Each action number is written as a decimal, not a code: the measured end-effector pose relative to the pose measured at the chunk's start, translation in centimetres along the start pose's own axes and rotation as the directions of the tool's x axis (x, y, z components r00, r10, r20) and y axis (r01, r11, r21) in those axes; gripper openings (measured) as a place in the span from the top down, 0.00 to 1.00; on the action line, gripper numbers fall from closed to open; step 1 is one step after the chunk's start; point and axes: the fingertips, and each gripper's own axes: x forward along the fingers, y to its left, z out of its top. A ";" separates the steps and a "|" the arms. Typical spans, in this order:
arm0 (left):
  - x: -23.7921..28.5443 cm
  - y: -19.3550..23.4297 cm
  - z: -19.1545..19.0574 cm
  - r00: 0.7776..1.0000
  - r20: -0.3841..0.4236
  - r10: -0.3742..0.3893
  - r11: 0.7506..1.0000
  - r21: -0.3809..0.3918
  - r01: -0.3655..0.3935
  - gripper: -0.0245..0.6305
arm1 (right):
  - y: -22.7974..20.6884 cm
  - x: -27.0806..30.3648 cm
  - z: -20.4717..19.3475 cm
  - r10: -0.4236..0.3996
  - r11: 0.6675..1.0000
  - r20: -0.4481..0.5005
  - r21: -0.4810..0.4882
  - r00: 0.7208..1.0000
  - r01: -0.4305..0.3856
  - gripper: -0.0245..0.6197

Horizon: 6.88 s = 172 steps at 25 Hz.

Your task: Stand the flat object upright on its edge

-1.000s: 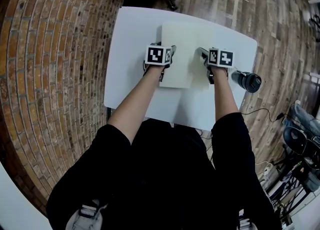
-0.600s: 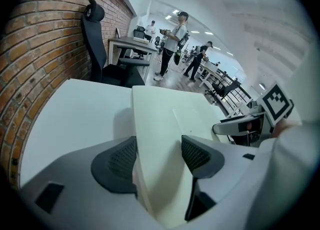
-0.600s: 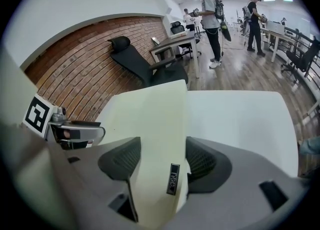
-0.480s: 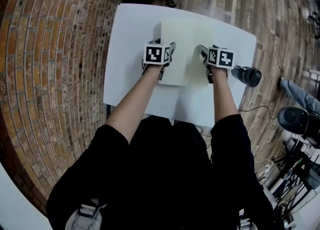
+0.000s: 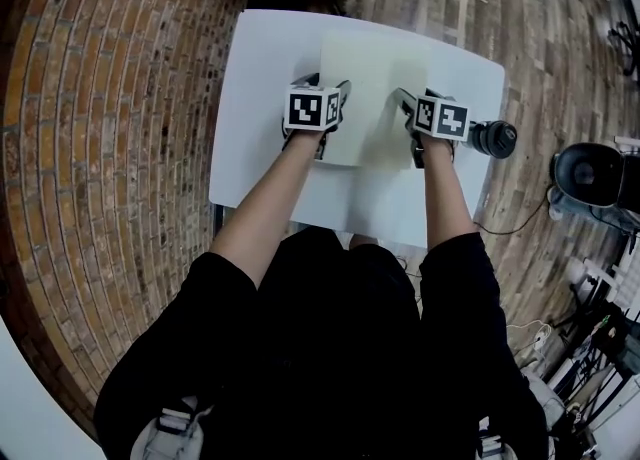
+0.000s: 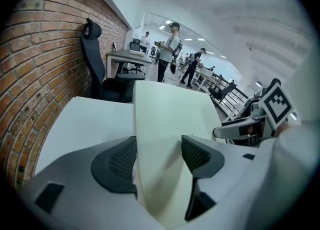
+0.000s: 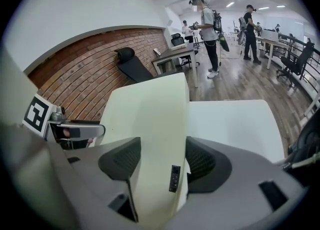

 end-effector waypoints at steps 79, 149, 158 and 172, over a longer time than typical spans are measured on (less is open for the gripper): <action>-12.4 -5.3 -2.6 0.783 0.578 -0.229 0.900 0.433 -0.057 0.55 | 5.7 -13.5 -5.3 0.036 0.884 0.600 -0.392 0.799 0.255 0.54; -29.2 -16.7 4.1 0.695 0.555 -0.457 0.821 0.563 0.091 0.93 | 19.1 -30.6 2.0 0.470 0.819 0.592 -0.569 0.654 -0.074 0.95; -29.8 -17.3 4.1 0.690 0.553 -0.468 0.814 0.573 0.093 0.93 | 19.4 -31.1 1.9 0.474 0.818 0.592 -0.570 0.652 -0.077 0.95; -29.5 -17.4 4.0 0.692 0.552 -0.464 0.814 0.574 0.088 0.93 | 18.8 -30.9 1.8 0.457 0.829 0.599 -0.555 0.658 -0.071 0.95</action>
